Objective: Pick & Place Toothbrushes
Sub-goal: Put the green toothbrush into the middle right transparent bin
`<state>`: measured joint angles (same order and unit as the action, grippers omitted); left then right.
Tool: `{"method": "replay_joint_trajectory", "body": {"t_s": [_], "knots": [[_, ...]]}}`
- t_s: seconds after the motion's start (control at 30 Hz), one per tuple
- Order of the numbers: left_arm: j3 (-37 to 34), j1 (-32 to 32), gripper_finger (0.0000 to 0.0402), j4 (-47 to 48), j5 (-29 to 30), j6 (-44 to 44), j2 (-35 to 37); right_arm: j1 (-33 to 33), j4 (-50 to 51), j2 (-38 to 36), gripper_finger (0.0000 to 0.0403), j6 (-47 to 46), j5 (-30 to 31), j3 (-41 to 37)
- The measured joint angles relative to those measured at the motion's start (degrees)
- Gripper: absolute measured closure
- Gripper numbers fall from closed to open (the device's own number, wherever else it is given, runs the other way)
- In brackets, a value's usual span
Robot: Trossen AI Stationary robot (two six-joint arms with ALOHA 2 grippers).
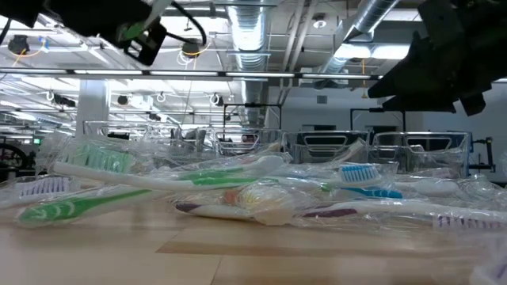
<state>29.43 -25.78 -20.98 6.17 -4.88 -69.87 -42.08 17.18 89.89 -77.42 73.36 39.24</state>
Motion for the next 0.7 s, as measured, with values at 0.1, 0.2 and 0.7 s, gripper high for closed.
{"method": "replay_joint_trajectory", "body": {"t_s": [0.1, 0.2, 0.7], "knots": [[0.0, 0.0, 0.0385, -2.45, -0.02, 1.63, -0.02, 0.37, -1.34, 0.0, 0.0178, 2.42, -0.04, 0.0], [0.0, 0.0, 0.0385, -5.05, 0.0, 3.26, -0.02, 0.29, -4.78, 0.0, 0.0178, 12.79, -0.06, 0.0], [-0.04, 0.02, 0.0385, -8.97, 10.79, 6.16, -0.04, 2.36, -46.85, 0.0, 0.0178, 53.44, -0.06, 0.07]]}}
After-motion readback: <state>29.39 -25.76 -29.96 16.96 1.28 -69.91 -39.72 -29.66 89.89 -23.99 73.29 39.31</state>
